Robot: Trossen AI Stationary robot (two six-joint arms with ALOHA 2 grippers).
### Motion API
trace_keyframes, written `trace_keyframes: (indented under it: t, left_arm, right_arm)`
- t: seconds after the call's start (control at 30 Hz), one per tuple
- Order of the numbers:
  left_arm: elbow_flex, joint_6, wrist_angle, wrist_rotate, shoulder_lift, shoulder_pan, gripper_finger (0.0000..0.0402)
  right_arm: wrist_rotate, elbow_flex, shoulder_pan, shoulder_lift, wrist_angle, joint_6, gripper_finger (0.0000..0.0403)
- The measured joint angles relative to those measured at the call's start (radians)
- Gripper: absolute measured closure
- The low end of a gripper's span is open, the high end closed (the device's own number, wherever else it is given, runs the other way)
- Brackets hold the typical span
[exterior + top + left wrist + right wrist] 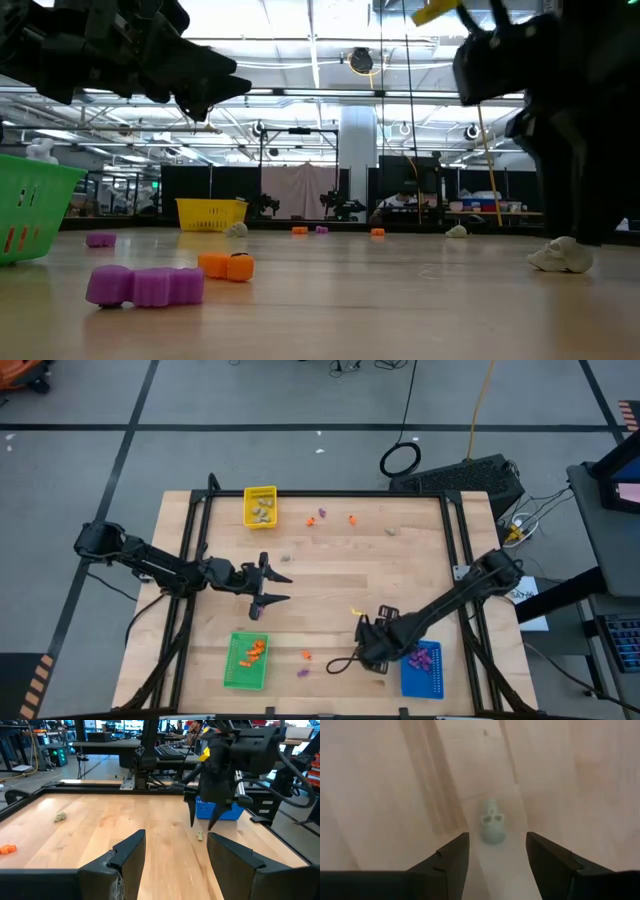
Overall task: Sort Halloween decoration
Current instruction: Put the gray skull toy into the yellow bin
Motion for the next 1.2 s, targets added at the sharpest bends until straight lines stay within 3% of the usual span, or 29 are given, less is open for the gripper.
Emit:
trace_keyframes:
  t: [0.37,0.5,0.7,0.9,1.2]
  left_arm:
    - [0.0,-0.004,-0.037,0.0,0.0,0.0,0.0189]
    - [-0.001,-0.003,-0.061,-0.024,-0.013,0.0,0.0189]
    - [-0.001,0.034,-0.127,-0.038,-0.097,0.002,0.0205]
    - [-0.013,0.047,-0.26,-0.053,-0.225,0.002,0.0242]
    - [-0.172,0.023,-0.203,-0.128,-0.399,0.002,0.0287]
  right_arm:
    - [-0.098,0.002,-0.049,0.07,0.059,-0.047,0.0233]
    - [-0.102,0.004,-0.049,0.079,0.059,-0.062,0.0275]
    - [-0.097,0.003,-0.049,0.075,0.061,-0.113,0.0368]
    - [-0.086,0.001,-0.064,0.071,0.113,-0.194,0.0368]
    - [0.071,-0.002,-0.176,0.075,0.482,-0.392,0.0368]
